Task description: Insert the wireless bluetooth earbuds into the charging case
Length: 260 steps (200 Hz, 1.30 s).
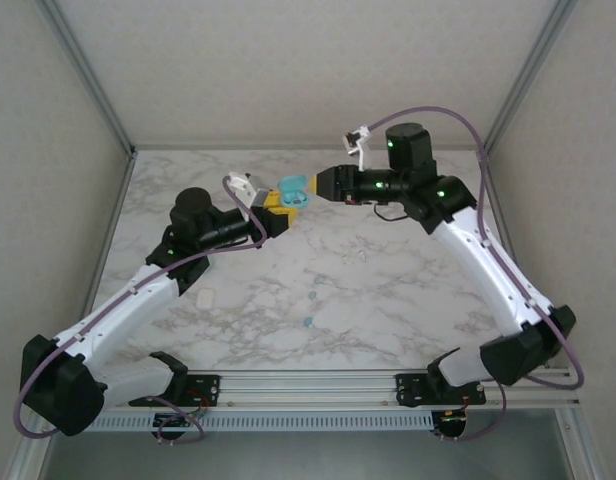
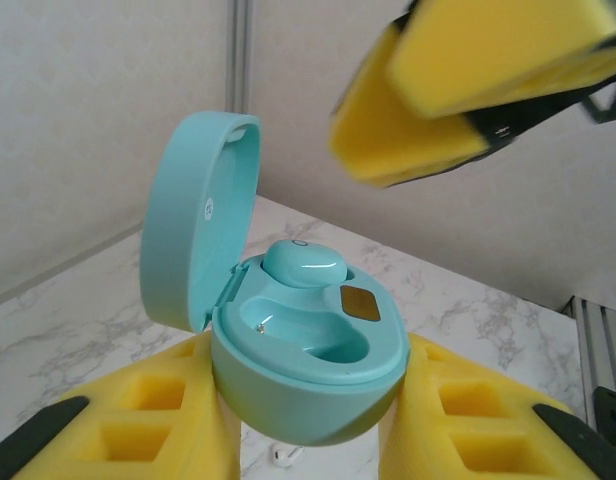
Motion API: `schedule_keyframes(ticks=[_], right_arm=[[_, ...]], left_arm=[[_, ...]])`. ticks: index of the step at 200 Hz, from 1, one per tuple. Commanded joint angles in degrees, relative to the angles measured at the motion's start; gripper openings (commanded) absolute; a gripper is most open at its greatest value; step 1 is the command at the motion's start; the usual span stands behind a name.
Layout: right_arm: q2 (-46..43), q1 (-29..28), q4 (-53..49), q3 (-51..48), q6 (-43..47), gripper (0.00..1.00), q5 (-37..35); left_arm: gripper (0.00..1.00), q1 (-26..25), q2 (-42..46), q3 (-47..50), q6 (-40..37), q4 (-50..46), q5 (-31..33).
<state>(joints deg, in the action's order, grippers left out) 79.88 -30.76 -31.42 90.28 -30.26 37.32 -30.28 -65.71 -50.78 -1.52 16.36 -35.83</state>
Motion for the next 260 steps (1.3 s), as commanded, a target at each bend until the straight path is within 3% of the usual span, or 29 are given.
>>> schedule_keyframes(ticks=[1, 45, 73, 129, 186, 260], right_arm=[[-4.79, 0.35, -2.51, -1.97, -0.47, 0.43, -7.43], [-6.99, 0.42, -13.30, -11.23, -0.81, 0.39, -23.38], [-3.31, -1.14, -15.57, -19.19, -3.61, 0.36, -20.34], [7.58, -14.08, -12.12, -27.81, -14.99, 0.35, -23.80], [18.50, -23.37, -13.01, -23.31, -19.09, 0.40, -27.45], [26.07, -26.66, -12.49, -19.07, -20.46, 0.40, -26.98]], left_arm=[[0.23, -0.22, 1.95, 0.58, 0.19, 0.87, 2.30], [0.24, 0.05, 4.10, 1.47, 1.61, 1.50, 5.77], [0.24, 0.05, 7.17, 1.80, 1.42, -0.21, 8.51], [0.24, 0.07, 12.67, 1.74, 0.33, -3.68, 11.89], [0.24, 0.14, 14.73, 1.65, -0.75, -6.24, 12.15], [0.24, 0.27, 14.21, 1.65, -0.85, -6.25, 11.34]])
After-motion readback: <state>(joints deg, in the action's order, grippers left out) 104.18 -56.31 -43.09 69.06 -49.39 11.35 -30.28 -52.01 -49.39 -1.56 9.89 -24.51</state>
